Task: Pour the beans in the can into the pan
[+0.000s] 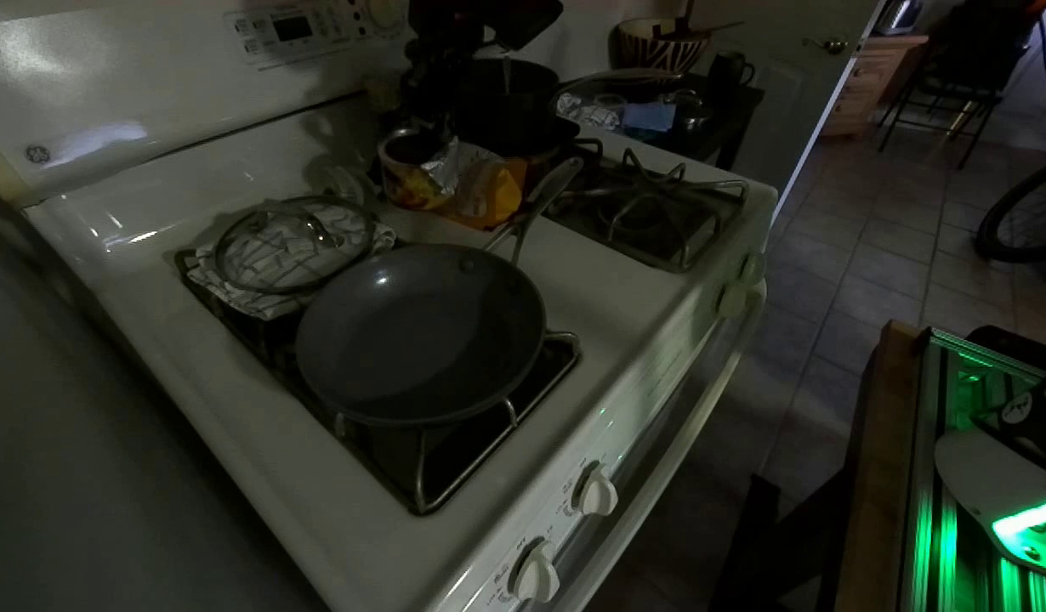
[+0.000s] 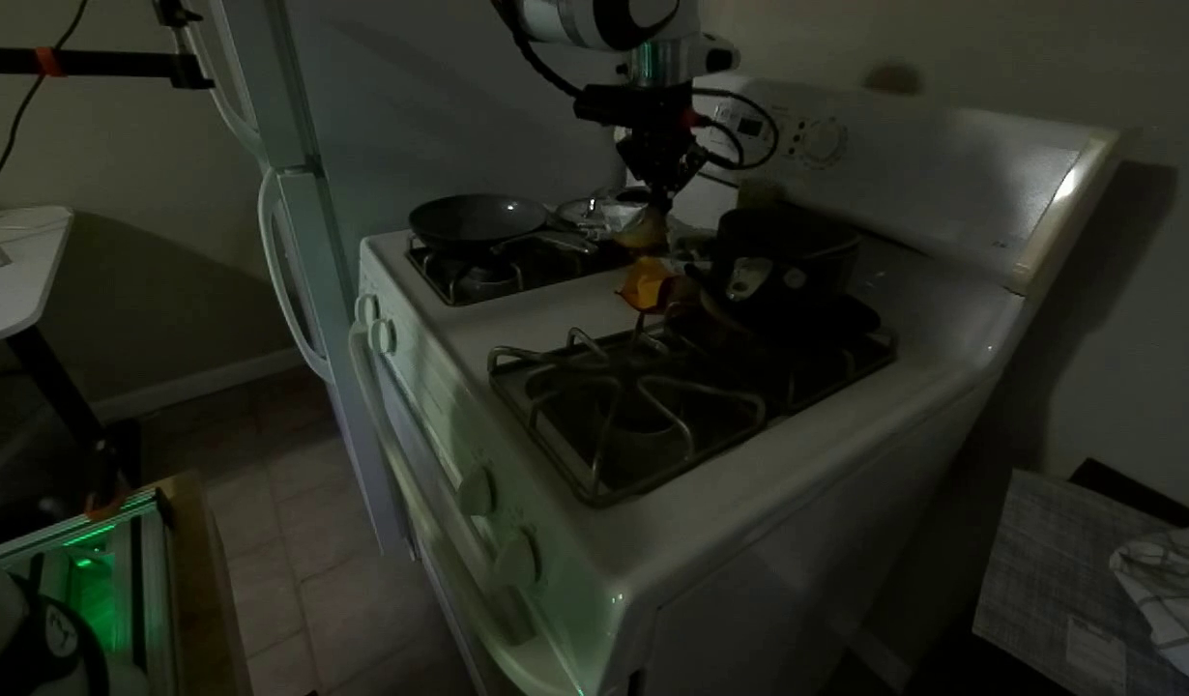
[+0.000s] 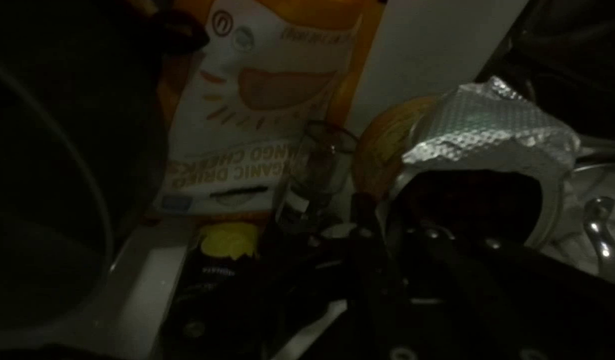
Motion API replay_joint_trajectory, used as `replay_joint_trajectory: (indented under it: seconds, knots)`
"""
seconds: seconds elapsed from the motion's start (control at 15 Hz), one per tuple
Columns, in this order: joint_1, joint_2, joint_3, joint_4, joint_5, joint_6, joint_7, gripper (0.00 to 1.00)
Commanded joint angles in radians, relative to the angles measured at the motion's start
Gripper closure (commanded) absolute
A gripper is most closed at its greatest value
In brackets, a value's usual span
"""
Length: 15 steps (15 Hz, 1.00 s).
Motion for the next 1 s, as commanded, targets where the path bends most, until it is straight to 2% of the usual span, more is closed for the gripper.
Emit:
replay_joint_trajectory:
  seconds: [0.0, 0.27, 0.47, 0.6, 0.67, 0.73, 0.93]
  knots:
    - [0.008, -0.154, 0.003, -0.116, -0.047, 0.048, -0.08, 0.97]
    - [0.041, -0.31, 0.031, -0.228, -0.122, 0.07, -0.179, 0.97]
    - [0.086, -0.396, 0.062, -0.275, -0.213, 0.034, -0.204, 0.97]
    - [0.116, -0.43, 0.086, -0.289, -0.287, 0.027, -0.212, 0.97]
    - [0.119, -0.433, 0.093, -0.287, -0.294, 0.042, -0.238, 0.97]
    - [0.113, -0.39, 0.087, -0.241, -0.255, 0.025, -0.2, 0.89]
    - [0.126, -0.413, 0.099, -0.255, -0.273, 0.025, -0.22, 0.89]
